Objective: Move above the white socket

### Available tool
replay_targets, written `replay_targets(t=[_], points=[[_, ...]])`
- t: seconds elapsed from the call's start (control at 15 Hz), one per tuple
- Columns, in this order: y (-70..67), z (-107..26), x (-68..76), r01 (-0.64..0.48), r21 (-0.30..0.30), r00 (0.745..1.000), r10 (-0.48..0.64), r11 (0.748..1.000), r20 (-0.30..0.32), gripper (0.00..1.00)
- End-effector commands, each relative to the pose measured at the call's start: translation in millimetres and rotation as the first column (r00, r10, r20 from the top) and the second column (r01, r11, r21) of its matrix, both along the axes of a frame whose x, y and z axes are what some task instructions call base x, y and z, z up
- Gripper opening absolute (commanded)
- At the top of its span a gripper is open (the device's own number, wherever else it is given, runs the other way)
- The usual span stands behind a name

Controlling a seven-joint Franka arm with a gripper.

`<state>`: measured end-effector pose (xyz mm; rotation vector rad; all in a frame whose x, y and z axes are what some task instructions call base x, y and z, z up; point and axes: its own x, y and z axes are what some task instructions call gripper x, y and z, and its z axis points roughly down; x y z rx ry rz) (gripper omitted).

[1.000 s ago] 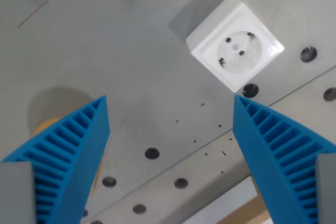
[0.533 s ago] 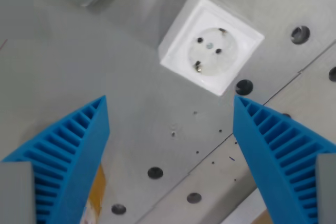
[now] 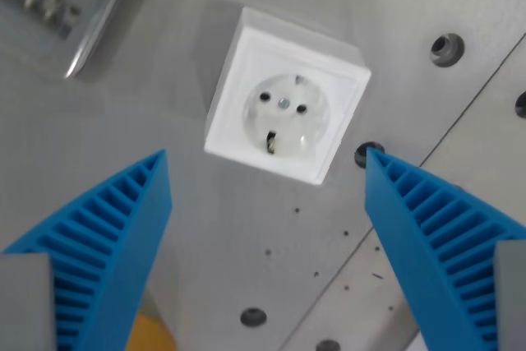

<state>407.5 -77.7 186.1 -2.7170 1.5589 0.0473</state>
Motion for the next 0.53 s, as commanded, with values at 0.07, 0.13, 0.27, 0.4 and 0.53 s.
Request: replay_targets(t=[0.07,0.13,0.27,0.4,0.53], points=[[-5.0,-9.7,-4.0,0.2,-0.02,0.977,-0.198,0.98,0.08,1.0],[-6.1,-11.7,-4.6,0.199,-0.019,0.977,-0.197,0.98,0.083,1.0],[-7.9,-14.8,-5.9,0.194,-0.017,0.978,-0.192,0.981,0.085,1.0],[-9.1,-16.7,-7.4,0.186,-0.016,0.979,-0.183,0.982,0.089,1.0],[-9.8,-18.0,-8.8,0.17,-0.017,0.982,-0.168,0.985,0.09,1.0]])
